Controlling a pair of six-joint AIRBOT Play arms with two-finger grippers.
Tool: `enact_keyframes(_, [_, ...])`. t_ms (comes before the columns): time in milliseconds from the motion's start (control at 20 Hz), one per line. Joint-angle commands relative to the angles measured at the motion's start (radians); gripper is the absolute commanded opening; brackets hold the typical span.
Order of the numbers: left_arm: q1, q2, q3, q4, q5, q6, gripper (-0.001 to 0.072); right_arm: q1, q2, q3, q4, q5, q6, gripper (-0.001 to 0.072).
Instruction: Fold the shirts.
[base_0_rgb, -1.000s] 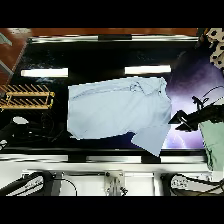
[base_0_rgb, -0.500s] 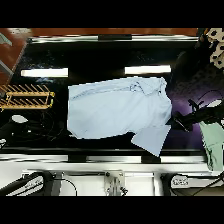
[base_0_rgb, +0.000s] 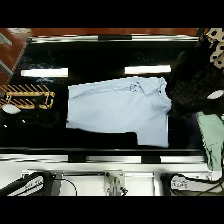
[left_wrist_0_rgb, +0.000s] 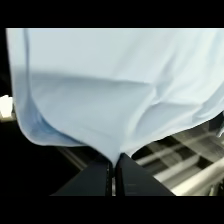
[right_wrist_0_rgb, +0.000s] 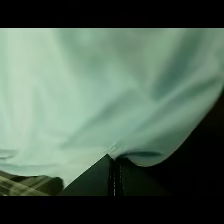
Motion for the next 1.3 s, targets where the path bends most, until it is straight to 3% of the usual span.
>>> enact_keyframes(0, [-0.001,0.039,0.315,-0.002,0.001,0.055,0.0031,0.006,0.153,0.180,0.255,-0.057,-0.112,0.0067])
enact_keyframes(250, [0.000,0.084,1.045,-0.002,0.022,0.064,0.0031,0.006,0.459,0.542,0.305,-0.350,-0.193,0.0066])
enact_keyframes(400, [0.000,0.130,1.325,-0.001,0.060,0.063,0.0031,0.006,0.632,0.614,0.209,-0.457,-0.190,0.0067])
enact_keyframes(550, [0.000,0.259,1.303,0.044,0.089,0.027,0.0031,0.006,0.767,0.619,0.064,-0.438,-0.095,0.0067])
enact_keyframes(850, [0.000,0.508,1.147,0.309,0.073,-0.095,0.0031,0.006,0.946,0.619,-0.179,-0.301,0.076,0.0067])
enact_keyframes(1100, [0.000,0.545,1.144,0.394,-0.120,-0.121,0.0031,0.006,0.968,0.619,-0.241,-0.077,0.113,0.0067])
enact_keyframes(1250, [0.000,0.541,1.049,0.414,-0.187,-0.121,0.0031,0.006,0.921,0.619,-0.355,0.071,0.228,0.0067])
